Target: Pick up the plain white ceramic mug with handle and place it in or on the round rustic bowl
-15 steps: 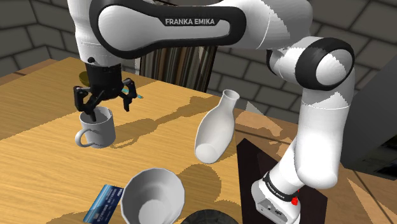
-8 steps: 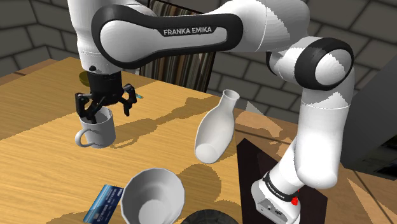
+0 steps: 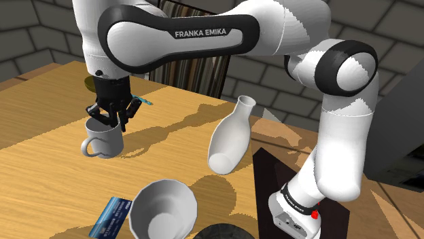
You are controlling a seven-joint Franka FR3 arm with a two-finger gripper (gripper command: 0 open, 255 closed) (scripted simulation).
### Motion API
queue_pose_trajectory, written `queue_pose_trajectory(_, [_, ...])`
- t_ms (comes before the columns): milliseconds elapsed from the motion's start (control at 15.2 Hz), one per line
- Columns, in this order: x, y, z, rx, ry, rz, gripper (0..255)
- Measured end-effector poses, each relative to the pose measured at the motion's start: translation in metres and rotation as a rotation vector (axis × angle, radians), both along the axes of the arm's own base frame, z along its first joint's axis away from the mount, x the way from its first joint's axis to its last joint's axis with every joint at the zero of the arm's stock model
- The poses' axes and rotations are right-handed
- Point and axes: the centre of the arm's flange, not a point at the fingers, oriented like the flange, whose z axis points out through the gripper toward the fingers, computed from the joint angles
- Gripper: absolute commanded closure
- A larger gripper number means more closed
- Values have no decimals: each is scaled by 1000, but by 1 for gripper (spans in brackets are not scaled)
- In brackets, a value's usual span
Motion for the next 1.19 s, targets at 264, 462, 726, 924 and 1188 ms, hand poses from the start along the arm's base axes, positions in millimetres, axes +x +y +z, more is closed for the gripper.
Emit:
queue_pose_trajectory(264, [0, 0, 0, 0, 0, 0, 255])
queue_pose_trajectory(462, [0, 0, 6, 0, 1, 0, 255])
queue_pose_trajectory(726, [0, 0, 26, 0, 0, 1, 255])
queue_pose_trajectory(924, [0, 1, 42, 1, 0, 1, 255])
queue_pose_trajectory(1188, [0, 1, 62, 0, 0, 1, 255])
